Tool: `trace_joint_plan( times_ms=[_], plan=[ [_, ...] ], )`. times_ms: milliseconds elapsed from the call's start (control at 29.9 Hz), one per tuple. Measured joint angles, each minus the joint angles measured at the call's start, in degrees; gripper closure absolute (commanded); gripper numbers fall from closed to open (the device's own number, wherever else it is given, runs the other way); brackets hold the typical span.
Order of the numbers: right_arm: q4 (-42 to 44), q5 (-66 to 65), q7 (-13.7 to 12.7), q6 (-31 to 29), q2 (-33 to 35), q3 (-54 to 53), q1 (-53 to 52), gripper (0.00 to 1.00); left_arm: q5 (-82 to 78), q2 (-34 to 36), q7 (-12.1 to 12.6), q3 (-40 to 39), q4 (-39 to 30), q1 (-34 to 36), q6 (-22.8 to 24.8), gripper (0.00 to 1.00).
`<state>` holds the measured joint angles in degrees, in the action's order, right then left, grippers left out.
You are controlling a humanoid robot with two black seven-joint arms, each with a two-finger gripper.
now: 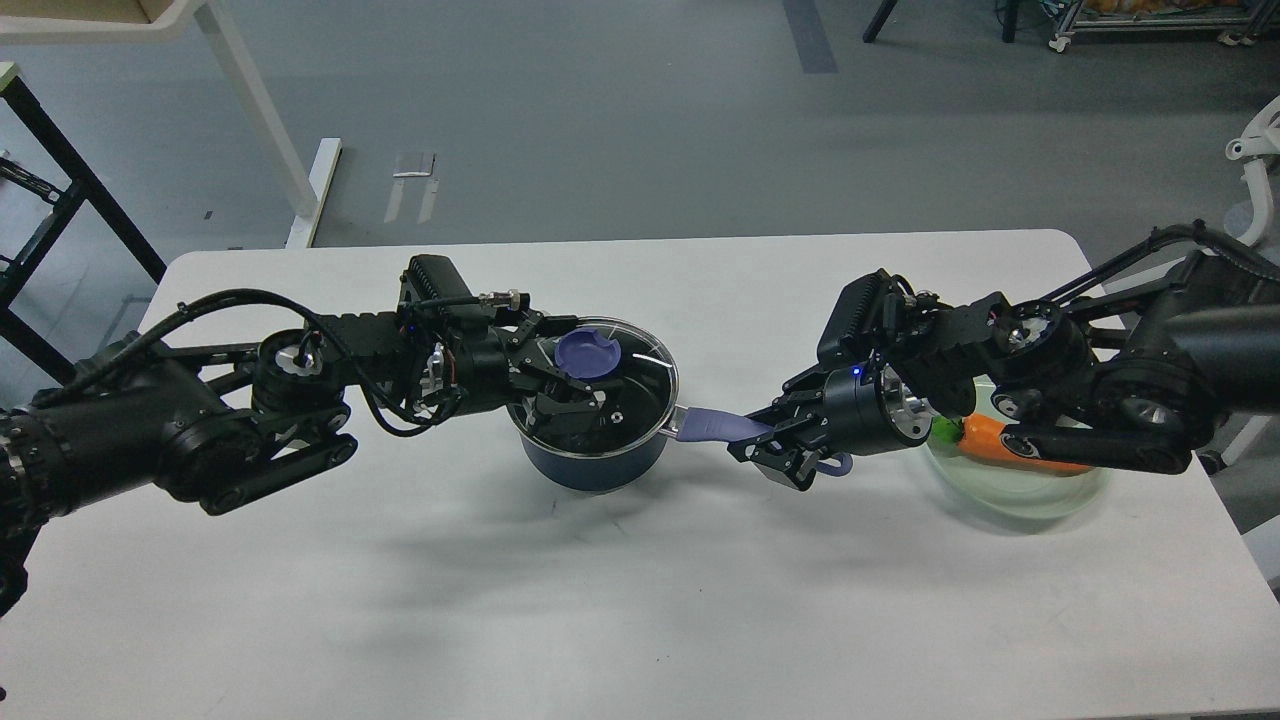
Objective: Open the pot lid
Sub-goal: 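Grasp the knob and lift the glass lid off the pan with the left gripper, then move the lid beside the pan and set it on the table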
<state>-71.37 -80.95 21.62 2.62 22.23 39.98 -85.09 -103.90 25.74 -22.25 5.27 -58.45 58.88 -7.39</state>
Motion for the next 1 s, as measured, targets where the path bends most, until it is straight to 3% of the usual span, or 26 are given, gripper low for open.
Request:
trace_joint_plan(
  times_ms=[134, 301, 603, 736, 870, 1004],
  plan=[
    [0.08, 0.0, 0.0, 0.0, 0.0, -0.02, 0.22, 0.77, -0.03, -0.05, -0.61, 0.01, 0.0, -0.05, 0.0, 0.46],
    [0.14, -0.07, 0.0, 0.0, 0.0, -0.02, 0.29, 0.77, -0.02, -0.08, -1.02, -0.02, 0.0, 0.22, 0.0, 0.57],
    [0.35, -0.15, 0.01, -0.12, -0.07, 0.08, 0.35, 0.76, 4.45, 1.32, -1.09, -0.88, -0.47, 1.84, -0.15, 0.59],
    [0.44, -0.18, 0.01, -0.15, -0.07, 0.09, 0.36, 0.76, 7.29, 6.07, -1.41, -0.9, -1.15, 3.9, -0.18, 0.59],
    [0.46, -0.18, 0.01, -0.16, -0.02, 0.1, 0.34, 0.76, 7.64, 14.77, -4.51, -0.47, -2.07, 4.53, 0.04, 0.59],
    [0.46, -0.18, 0.01, -0.16, 0.0, 0.09, 0.29, 0.76, 7.77, 22.98, -5.64, 0.27, -1.97, 3.36, 0.1, 0.59]
  ],
)
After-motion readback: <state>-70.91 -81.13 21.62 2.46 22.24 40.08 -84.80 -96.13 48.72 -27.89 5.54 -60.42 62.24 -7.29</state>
